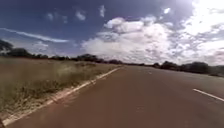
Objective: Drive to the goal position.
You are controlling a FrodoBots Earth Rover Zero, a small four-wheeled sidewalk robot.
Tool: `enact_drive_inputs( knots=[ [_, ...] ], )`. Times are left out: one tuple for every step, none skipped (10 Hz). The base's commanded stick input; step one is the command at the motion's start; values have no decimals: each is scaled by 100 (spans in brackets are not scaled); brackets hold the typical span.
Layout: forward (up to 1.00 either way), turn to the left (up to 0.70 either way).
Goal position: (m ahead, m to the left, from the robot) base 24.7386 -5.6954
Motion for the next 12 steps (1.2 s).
enact_drive_inputs(
  knots=[
    [100,0],
    [100,0],
    [100,0],
    [100,0],
    [100,0],
    [100,0],
    [100,0],
    [100,0],
    [100,0],
    [100,0],
    [100,0],
    [100,0]
  ],
)
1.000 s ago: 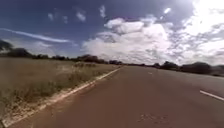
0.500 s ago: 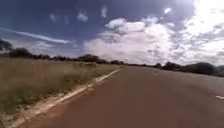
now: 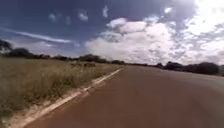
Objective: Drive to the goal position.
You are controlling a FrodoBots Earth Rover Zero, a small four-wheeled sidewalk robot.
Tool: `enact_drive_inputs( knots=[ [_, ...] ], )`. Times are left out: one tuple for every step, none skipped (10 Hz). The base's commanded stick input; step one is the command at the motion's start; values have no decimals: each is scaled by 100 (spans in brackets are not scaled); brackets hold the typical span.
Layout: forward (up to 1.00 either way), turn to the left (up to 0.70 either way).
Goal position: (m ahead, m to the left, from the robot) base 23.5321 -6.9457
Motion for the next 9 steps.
enact_drive_inputs(
  knots=[
    [100,0],
    [100,0],
    [100,0],
    [100,0],
    [100,0],
    [100,0],
    [100,0],
    [100,0],
    [100,-7]
  ],
)
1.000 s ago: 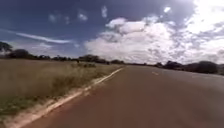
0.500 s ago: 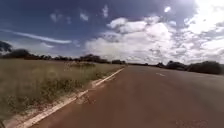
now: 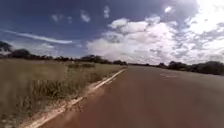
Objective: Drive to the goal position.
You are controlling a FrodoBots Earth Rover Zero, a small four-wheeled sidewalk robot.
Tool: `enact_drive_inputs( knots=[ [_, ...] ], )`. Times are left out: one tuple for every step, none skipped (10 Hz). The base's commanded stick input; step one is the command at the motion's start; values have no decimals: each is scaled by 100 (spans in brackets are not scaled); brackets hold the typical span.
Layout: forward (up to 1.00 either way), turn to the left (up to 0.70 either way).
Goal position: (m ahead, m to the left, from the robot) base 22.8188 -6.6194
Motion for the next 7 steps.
enact_drive_inputs(
  knots=[
    [100,-20],
    [100,-33],
    [100,-40],
    [100,-40],
    [100,-40],
    [100,-37],
    [100,-24]
  ],
)
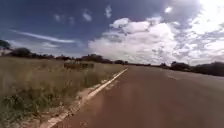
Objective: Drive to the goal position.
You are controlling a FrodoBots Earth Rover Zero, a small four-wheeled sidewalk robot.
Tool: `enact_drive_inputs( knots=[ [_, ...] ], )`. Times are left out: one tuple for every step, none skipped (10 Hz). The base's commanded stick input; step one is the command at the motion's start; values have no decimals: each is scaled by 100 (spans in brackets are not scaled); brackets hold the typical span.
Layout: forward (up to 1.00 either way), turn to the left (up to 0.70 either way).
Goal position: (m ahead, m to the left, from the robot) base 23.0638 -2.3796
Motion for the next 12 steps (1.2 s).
enact_drive_inputs(
  knots=[
    [100,-12],
    [100,0],
    [100,0],
    [100,0],
    [100,0],
    [100,0],
    [100,0],
    [100,0],
    [100,0],
    [100,0],
    [100,0],
    [100,0]
  ],
)
